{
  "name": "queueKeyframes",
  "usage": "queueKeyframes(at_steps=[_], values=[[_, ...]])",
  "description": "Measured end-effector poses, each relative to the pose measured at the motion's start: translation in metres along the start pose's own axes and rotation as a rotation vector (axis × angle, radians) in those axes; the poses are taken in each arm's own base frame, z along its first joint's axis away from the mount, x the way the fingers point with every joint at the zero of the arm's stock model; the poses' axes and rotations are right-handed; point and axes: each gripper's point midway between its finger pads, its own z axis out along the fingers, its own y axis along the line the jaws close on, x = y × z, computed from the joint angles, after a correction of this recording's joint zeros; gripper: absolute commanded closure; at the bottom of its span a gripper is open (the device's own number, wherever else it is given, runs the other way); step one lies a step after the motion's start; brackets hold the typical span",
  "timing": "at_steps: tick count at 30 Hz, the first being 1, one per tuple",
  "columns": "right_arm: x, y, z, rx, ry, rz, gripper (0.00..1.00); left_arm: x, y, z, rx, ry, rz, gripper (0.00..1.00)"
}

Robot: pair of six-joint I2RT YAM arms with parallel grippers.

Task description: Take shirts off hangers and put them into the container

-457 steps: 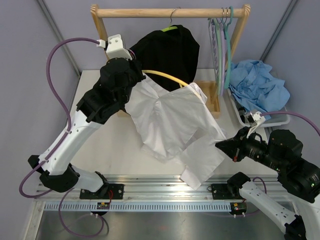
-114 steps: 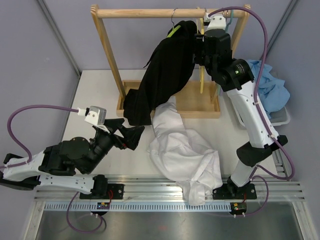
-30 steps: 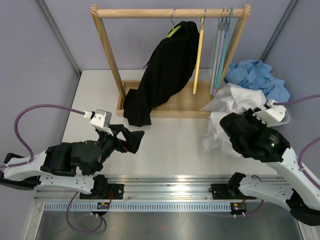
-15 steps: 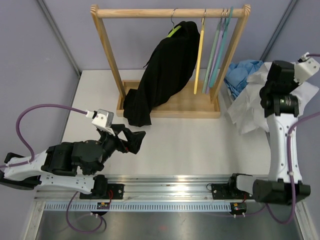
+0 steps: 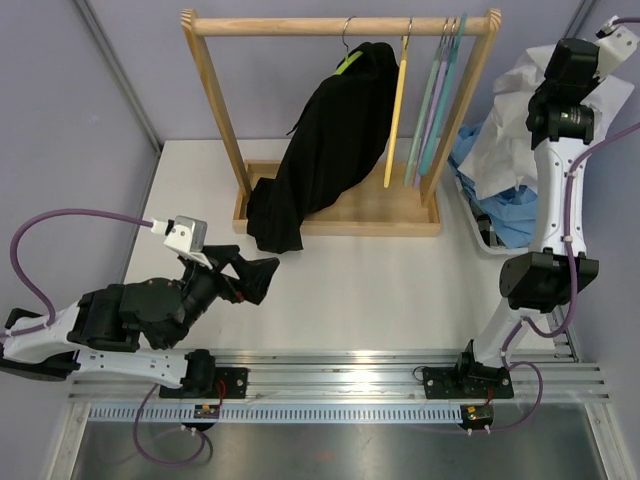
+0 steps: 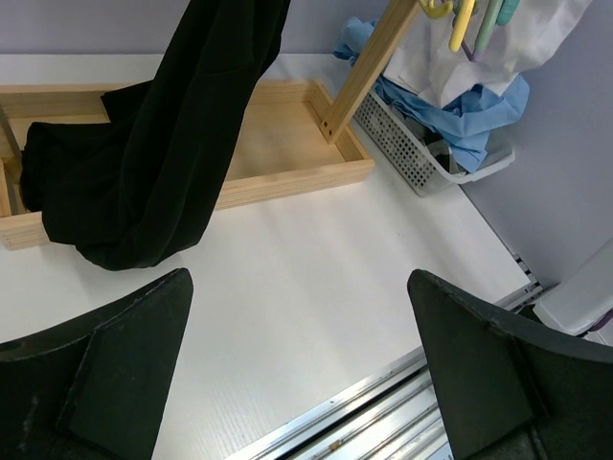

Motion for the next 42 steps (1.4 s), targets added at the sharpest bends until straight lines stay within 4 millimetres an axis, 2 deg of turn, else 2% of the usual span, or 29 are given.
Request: queueKeyframes(at_steps=[2,4,9,11,12,14,16,21,23,32,35,36,38,42], values=[[0.027,-0.001,0.014,0.017,0.047,-0.02,1.0,-0.002,0.002,-0.001,0.0,-0.006,-0.007,0.01],[0.07,-0.007,0.024,0.041,0.125,-0.05,1.0,-0.003,0.004,-0.002,-0.002,-0.011,-0.014,0.01],[0.239,-0.052,0.038,0.159,0.444,-0.189,1.0,-0.003,0.005,-0.002,-0.006,-0.011,-0.014,0.01],[0.294,-0.067,0.043,0.202,0.543,-0.233,1.0,-0.002,0.005,-0.002,-0.007,-0.011,-0.015,0.01],[0.315,-0.073,0.045,0.22,0.579,-0.25,1.0,-0.002,0.005,-0.002,-0.007,-0.011,-0.017,0.01],[0.338,-0.079,0.052,0.237,0.618,-0.26,1.0,-0.001,0.005,-0.002,-0.007,-0.01,-0.018,0.01],[0.345,-0.078,0.062,0.24,0.649,-0.249,1.0,0.001,0.005,-0.002,-0.009,-0.006,-0.022,0.01],[0.345,-0.075,0.088,0.249,0.681,-0.21,1.0,0.007,0.009,-0.002,-0.016,0.006,-0.027,0.01],[0.345,-0.076,0.09,0.243,0.688,-0.192,0.95,0.01,0.012,-0.003,-0.018,0.009,-0.028,0.01],[0.345,-0.074,0.094,0.219,0.741,-0.164,0.92,0.01,0.013,-0.004,-0.017,0.008,-0.034,0.01],[0.344,-0.071,0.096,0.209,0.754,-0.145,0.46,0.01,0.013,-0.004,-0.017,0.008,-0.034,0.01],[0.344,-0.068,0.096,0.199,0.757,-0.135,0.23,0.01,0.013,-0.004,-0.017,0.008,-0.036,0.01],[0.34,-0.061,0.097,0.166,0.746,-0.105,0.03,0.01,0.013,-0.004,-0.017,0.008,-0.039,0.01],[0.321,-0.057,0.076,0.119,0.729,-0.081,0.01,0.01,0.013,-0.004,-0.018,0.009,-0.039,0.01]])
